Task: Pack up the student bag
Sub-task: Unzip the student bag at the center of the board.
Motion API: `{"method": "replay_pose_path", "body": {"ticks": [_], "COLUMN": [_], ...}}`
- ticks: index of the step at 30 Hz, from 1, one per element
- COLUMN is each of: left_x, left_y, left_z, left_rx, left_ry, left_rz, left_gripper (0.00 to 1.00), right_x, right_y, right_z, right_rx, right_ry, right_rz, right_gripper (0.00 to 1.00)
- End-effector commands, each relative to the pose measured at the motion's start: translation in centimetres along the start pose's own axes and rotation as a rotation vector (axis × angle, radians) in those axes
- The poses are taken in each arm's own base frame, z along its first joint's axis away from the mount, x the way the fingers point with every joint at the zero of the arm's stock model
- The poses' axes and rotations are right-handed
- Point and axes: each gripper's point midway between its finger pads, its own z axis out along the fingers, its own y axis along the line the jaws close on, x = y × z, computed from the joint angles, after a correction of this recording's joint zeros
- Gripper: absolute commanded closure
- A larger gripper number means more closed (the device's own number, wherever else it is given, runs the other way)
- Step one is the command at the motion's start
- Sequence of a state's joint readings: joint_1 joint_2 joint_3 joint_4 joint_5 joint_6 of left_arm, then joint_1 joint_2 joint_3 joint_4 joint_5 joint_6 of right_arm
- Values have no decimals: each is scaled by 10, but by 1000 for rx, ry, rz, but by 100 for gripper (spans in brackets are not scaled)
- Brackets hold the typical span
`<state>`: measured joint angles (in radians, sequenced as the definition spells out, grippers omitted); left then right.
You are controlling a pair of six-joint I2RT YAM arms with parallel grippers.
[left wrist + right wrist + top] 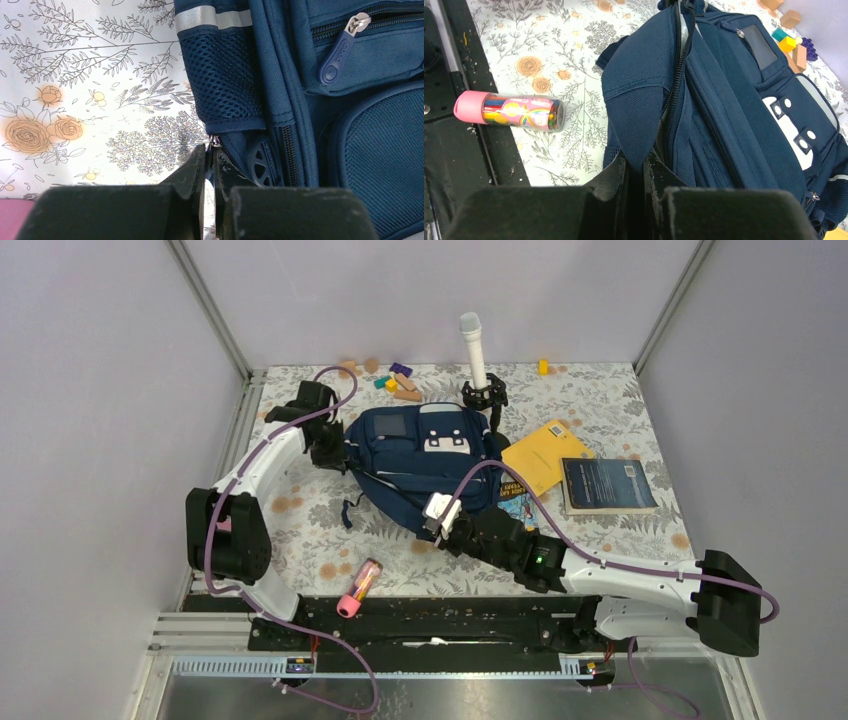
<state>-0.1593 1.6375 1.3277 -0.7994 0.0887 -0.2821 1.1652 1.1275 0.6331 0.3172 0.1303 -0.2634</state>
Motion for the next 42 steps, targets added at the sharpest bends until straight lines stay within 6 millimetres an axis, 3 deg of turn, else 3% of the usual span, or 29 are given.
{"method": "replay_pose_path", "body": {"ticks": [1,11,19,26,30,34,42], "left_x": [-71,-74,-73,-72,-75,-78,-88], "left_y": [58,82,83,84,77,70,66], "left_z": [-6,-20,-30,-30,-43,-56,-91], "left_rx": [-233,-378,-388,-408,-387,-355,-342], "left_ry": [-255,-275,-295,-273,-315,-355,-465], "left_rz": [-11,8,13,38,48,52,34], "left_gripper": [100,100,100,100,99,80,27], "right_x": [-67,-73,-71,-76,-78,-80,-83], "right_y": [-12,-10,5,5,4,4,5], "right_z": [-7,-11,-18,-24,-24,-22,-19], "right_rx": [65,85,34,30,34,32,24], "right_ry": [-209,-190,-148,-168,-177,-181,-190], "right_rz": [98,71,70,104,107,99,67], "right_gripper": [100,100,100,100,100,100,100]}}
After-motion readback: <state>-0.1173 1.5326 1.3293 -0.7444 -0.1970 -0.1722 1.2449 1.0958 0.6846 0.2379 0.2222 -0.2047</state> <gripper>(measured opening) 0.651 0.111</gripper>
